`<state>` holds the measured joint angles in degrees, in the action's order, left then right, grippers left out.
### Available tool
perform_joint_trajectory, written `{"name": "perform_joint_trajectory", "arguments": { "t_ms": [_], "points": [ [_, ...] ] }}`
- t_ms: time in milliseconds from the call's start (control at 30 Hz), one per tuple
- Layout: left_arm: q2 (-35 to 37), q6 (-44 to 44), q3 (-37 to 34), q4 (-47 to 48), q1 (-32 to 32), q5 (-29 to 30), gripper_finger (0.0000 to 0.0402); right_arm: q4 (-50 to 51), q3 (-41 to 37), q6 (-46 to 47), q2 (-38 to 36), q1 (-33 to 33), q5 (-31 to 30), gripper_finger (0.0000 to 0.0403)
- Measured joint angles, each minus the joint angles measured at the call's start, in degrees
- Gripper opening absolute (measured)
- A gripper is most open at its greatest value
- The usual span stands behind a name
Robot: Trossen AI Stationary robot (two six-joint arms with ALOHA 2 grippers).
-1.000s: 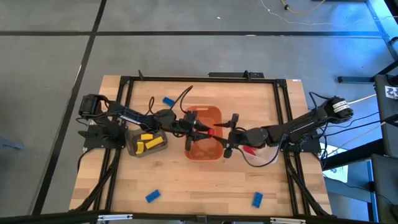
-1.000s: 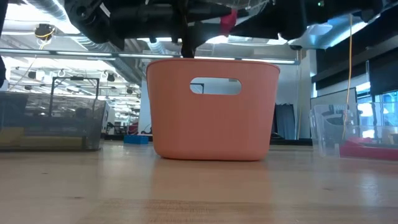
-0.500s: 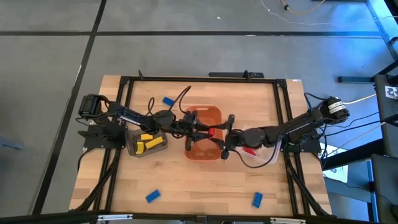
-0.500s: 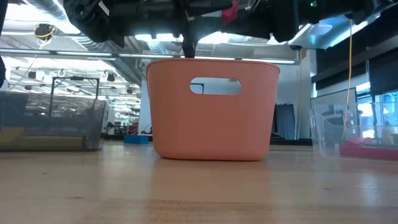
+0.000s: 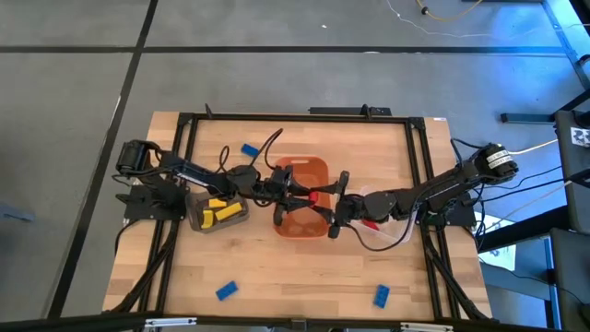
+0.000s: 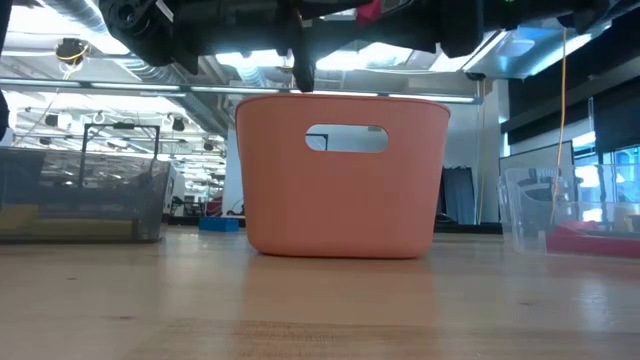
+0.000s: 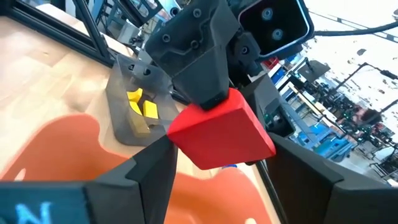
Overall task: Sort & place blocks by color
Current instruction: Put the red block into the transparent bin
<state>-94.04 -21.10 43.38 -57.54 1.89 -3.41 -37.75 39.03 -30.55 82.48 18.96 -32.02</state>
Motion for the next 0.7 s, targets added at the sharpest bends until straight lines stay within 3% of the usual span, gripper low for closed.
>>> {"name": "perform_joint_trajectory", "arguments": {
  "t_ms": [300,500,700],
  "points": [
    [0.1,-1.4,0.0,2.2,0.0,0.5,0.0119,-1.4,-0.1,0.3,0.0,0.0,1.0,0.0235],
    [0.1,-1.6,0.0,2.1,0.3,0.4,0.0119,-1.3,-0.1,7.3,0.0,0.0,1.7,0.0235],
    [0.0,-1.3,0.0,1.7,0.2,0.2,0.0119,-0.4,-0.1,7.8,-0.1,0.0,1.6,0.0235]
  ]
}}
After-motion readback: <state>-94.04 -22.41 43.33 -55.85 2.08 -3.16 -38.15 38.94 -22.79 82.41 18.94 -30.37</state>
